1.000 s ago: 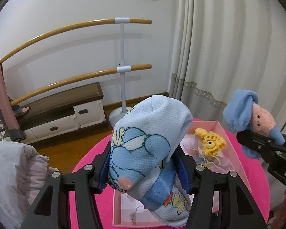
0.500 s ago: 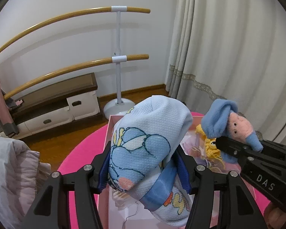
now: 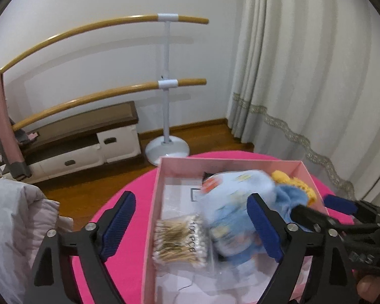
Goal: Organize soft objects
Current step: 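Carry the doll and plush hat into the pink box and release both, then withdraw both tools from the box back toward the remaining items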
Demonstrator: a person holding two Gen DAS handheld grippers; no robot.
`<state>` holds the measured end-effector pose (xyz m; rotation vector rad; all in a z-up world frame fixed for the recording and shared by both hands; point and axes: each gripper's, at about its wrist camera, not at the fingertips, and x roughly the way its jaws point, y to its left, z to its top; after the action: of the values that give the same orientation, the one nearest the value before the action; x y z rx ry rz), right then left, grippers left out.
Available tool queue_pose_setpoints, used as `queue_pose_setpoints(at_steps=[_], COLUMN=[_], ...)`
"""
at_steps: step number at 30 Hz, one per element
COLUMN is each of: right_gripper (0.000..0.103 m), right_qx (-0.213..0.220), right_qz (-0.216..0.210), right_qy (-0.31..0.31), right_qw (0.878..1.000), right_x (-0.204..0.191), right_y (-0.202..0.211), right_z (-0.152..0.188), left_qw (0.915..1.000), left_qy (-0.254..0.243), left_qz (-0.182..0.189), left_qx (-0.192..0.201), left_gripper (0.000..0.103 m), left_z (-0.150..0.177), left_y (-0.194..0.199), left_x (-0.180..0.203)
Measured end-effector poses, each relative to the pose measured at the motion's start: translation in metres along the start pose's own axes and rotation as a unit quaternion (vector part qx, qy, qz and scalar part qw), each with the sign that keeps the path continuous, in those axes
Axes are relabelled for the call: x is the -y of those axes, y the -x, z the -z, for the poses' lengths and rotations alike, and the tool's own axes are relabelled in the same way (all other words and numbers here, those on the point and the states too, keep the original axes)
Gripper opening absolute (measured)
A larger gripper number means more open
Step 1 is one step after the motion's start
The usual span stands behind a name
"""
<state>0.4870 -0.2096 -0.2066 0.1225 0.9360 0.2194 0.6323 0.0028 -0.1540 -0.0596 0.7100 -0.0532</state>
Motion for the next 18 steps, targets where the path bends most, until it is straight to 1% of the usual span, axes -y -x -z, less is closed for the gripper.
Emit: queue_pose_setpoints(at_steps=[1,4,7,11,13,14,18], right_gripper=[0.103,0.103,0.103,0.103,0.103,0.103,0.103], right_qx=[0.003,0.015,0.032,0.054,0.063,0.067,0.092], right_qz=[-0.004,0.002,0.008,0.011,0.012,0.016,0.028], right_qy=[0.0,-0.001,-0.005,-0.013,-0.012,-0.011,-0.005], right_qw=[1.0,1.0,0.999,0.998,0.998,0.998,0.995], right_x=[0.0,-0.003,-0.008,-0.012,-0.015,-0.019,-0.024], right_y=[0.003,0.013,0.027,0.047,0.057,0.061,0.086], right_z=[0.002,0.005,0.009,0.014,0.017,0.019,0.026], left_qw=[1.0,0.9999,0.9996,0.9987,0.9981,0.9978,0.9958], left_qy=[0.001,0.001,-0.002,-0.009,-0.011,-0.014,-0.018], left_qz=[-0.002,-0.009,-0.014,-0.026,-0.03,-0.033,-0.052], left_qx=[0.005,0.014,0.023,0.043,0.052,0.056,0.073], left_gripper=[0.09,0.091,0.091,0.098,0.099,0.102,0.103], left_z=[0.0,0.01,0.027,0.049,0.059,0.065,0.081], left_y=[0.003,0.016,0.037,0.068,0.083,0.09,0.118], left_x=[-0.002,-0.002,0.006,0.011,0.014,0.016,0.024])
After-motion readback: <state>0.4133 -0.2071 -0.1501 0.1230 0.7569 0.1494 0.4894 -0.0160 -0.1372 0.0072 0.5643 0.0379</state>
